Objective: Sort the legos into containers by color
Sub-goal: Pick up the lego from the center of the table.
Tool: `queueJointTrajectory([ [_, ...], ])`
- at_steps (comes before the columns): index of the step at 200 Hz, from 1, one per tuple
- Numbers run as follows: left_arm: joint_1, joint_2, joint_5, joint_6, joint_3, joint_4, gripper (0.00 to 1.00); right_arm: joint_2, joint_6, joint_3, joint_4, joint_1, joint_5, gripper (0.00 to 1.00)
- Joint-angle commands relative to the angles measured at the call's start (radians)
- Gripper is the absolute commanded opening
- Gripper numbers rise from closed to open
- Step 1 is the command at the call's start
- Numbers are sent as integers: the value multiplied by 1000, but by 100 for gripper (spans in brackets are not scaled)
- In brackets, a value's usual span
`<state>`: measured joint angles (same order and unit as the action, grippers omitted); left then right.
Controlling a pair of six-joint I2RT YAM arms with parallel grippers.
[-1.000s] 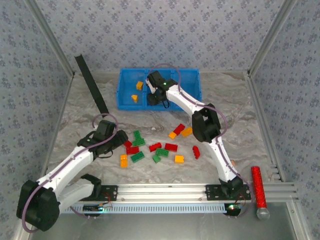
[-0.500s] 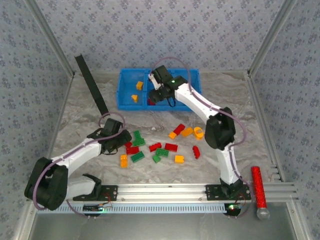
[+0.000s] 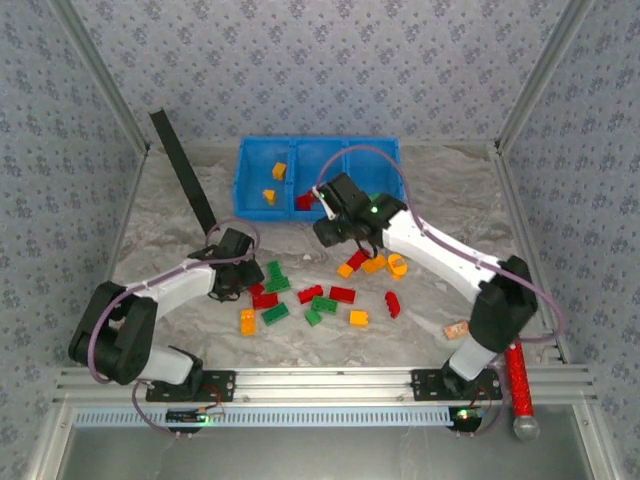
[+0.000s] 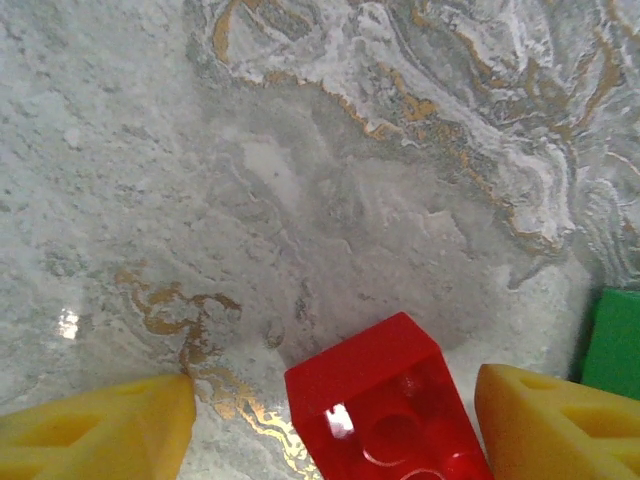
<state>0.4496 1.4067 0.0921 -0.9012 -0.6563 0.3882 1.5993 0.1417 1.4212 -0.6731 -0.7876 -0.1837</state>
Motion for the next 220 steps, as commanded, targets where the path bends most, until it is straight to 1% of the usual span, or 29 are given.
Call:
queueJointTrajectory([
  [1, 28, 70, -48, 13, -7, -100, 72, -133, 90, -85, -3, -25, -91, 58],
  [31, 56, 100, -45, 0, -23, -97, 66, -267, 168, -219, -30, -31, -111, 58],
  [37, 66, 103, -41, -4, -30, -95, 65, -291, 185, -274, -39, -31, -114, 58],
  [66, 117, 144, -18, -21, -70, -80, 59, -420, 265, -422, -52, -31, -107, 58],
  [96, 150, 185, -18, -47, -86, -89, 51, -515, 321, -523, -67, -31, -92, 59],
  [120, 163, 202, -11, -60, -91, -94, 40, -569, 370, -585, -71, -39, -53, 59],
  [156, 166, 201, 3, -58, -104, -84, 29, -650, 448, -691, -69, -65, -8, 64],
  [187, 165, 175, 25, -31, -150, -43, 24, -677, 478, -747, -60, -90, 22, 69],
  [220, 165, 129, 89, 38, -254, 52, 22, -685, 535, -759, -50, -120, 30, 73],
])
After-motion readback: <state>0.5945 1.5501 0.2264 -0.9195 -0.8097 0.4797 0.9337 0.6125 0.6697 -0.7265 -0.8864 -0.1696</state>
